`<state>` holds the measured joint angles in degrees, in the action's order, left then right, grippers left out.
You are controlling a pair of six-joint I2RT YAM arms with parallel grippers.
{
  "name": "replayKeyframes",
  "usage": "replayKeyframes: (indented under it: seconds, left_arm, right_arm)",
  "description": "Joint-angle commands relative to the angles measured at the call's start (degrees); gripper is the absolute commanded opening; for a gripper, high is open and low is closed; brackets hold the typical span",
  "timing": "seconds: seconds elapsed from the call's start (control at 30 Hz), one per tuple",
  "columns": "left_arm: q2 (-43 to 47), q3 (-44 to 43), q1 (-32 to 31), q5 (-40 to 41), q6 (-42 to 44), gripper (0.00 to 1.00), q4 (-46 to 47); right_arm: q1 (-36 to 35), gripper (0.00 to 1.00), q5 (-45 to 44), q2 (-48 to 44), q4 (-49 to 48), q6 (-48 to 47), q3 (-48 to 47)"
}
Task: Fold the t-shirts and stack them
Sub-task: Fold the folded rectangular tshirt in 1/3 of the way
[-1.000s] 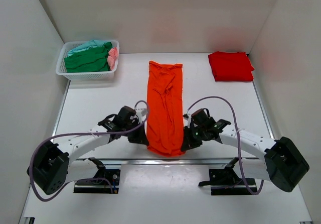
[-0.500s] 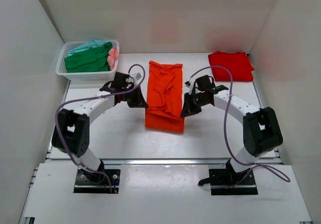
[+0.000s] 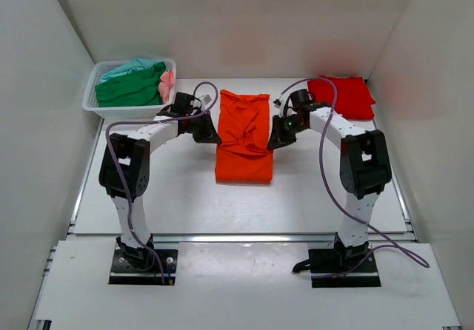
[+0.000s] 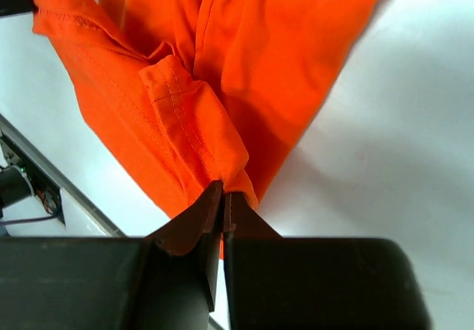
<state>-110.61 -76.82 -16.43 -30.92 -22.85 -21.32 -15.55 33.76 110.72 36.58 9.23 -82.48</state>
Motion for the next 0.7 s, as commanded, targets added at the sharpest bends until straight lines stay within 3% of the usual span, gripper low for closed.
replayKeyframes:
  seconds: [0.0, 0.4, 0.43, 0.47, 0.5, 0.57, 0.6, 0.63, 0.67]
  left_arm:
    - [0.83, -2.46, 1.13, -2.22, -1.31, 0.0, 4.79]
    - [-7.42, -12.29, 3.24, -1.52, -3.17, 0.0, 3.14]
    - [-8.04, -13.52, 3.5, -1.86, -3.25, 0.04, 2.78]
    - [-8.92, -13.97, 3.07, -1.95, -3.34, 0.17, 2.95]
    - [-9.71, -14.84, 2.98, -1.69, -3.69, 0.24, 3.21]
    - [-10.94, -16.34, 3.33, -2.04, -4.92, 0.24, 4.53]
    - [-11.55, -17.48, 3.76, -2.22, -6.23, 0.34, 5.23]
    - [-11.82, -18.1, 4.12, -2.22, -7.55, 0.51, 6.8]
    - [-11.91, -18.89, 4.47, -2.39, -8.17, 0.54, 7.86]
  right_arm:
    - [1.13, 0.0, 0.43, 1.69, 0.78, -1.94, -4.7]
    - [2.37, 0.01, 0.78, 11.62, 3.06, -3.43, -16.83]
    - [2.45, 0.0, 0.78, 12.85, 3.32, -3.87, -18.32]
    - [2.28, 0.01, 0.52, 13.38, 3.24, -3.79, -19.12]
    - [2.45, 0.04, 0.17, 14.26, 3.41, -3.79, -21.13]
    - [2.72, 0.26, -1.14, 14.62, 2.8, -2.91, -23.43]
    - [2.55, 0.27, -2.11, 14.44, 1.32, -2.04, -24.13]
    - [2.98, 0.29, -2.64, 13.83, 0.43, -1.07, -24.4]
    - [2.98, 0.34, -4.21, 12.35, -2.36, -0.45, -23.7]
